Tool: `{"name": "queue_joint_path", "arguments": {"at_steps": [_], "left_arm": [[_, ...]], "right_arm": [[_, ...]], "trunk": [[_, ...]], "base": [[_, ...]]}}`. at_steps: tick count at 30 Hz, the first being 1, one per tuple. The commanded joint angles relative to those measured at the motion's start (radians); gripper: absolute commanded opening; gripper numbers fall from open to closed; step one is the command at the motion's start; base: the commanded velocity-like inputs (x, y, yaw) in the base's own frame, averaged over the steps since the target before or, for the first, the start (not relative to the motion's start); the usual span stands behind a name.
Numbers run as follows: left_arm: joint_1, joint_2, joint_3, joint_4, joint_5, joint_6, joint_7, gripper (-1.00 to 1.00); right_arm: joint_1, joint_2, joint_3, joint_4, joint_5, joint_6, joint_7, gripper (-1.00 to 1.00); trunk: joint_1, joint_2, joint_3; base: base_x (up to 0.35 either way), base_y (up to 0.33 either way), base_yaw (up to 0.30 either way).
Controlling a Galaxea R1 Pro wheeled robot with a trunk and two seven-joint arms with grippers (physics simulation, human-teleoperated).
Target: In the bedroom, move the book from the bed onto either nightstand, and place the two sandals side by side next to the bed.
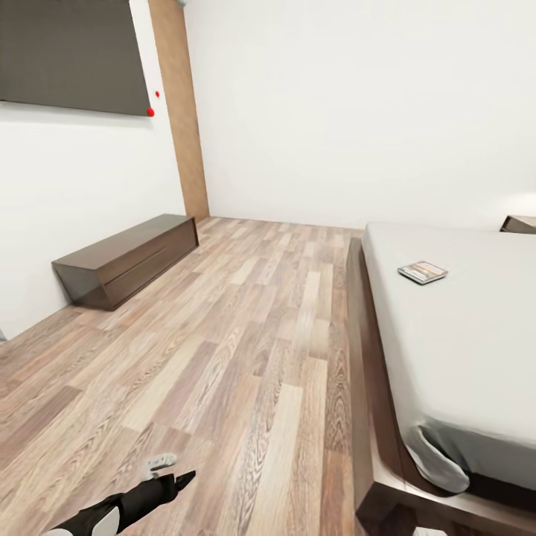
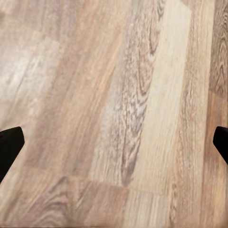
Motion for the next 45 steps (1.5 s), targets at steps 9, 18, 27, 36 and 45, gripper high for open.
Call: {"name": "queue_joint_path", "arguments": {"at_steps": [9, 18, 27, 36, 45], "left_arm": [[-0.001, -0.005, -0.010, 0.002, 0.006, -0.023, -0.001, 1.00], [-0.001, -0.009, -0.009, 0.001, 0.006, -0.029, -0.001, 1.00], [-0.001, -0.011, -0.010, 0.001, 0.006, -0.028, -0.001, 1.00], [-0.001, -0.012, -0.010, 0.001, 0.006, -0.027, -0.001, 1.00], [-0.001, -0.012, -0.010, 0.001, 0.006, -0.027, 0.004, 1.00]], "right_arm": [[-0.001, 0.000, 0.008, 0.003, -0.010, 0.000, 0.003, 1.00], [-0.001, 0.000, 0.007, 0.003, -0.010, 0.000, 0.004, 1.00], [-0.001, 0.000, 0.007, 0.003, -0.010, 0.000, 0.004, 1.00], [-0.001, 0.000, 0.007, 0.003, -0.010, 0.000, 0.004, 1.00], [-0.001, 0.000, 0.008, 0.003, -0.010, 0.000, 0.004, 1.00]], "trunk": [[0.000, 0.000, -0.001], [-0.002, 0.000, 0.011], [-0.023, 0.036, 0.042], [-0.057, 0.099, 0.070], [-0.092, 0.162, 0.098]], "base": [[0.000, 0.000, 0.287], [0.000, 0.000, 0.084], [0.000, 0.000, 0.003], [0.000, 0.000, 0.000], [0.000, 0.000, 0.000]]}}
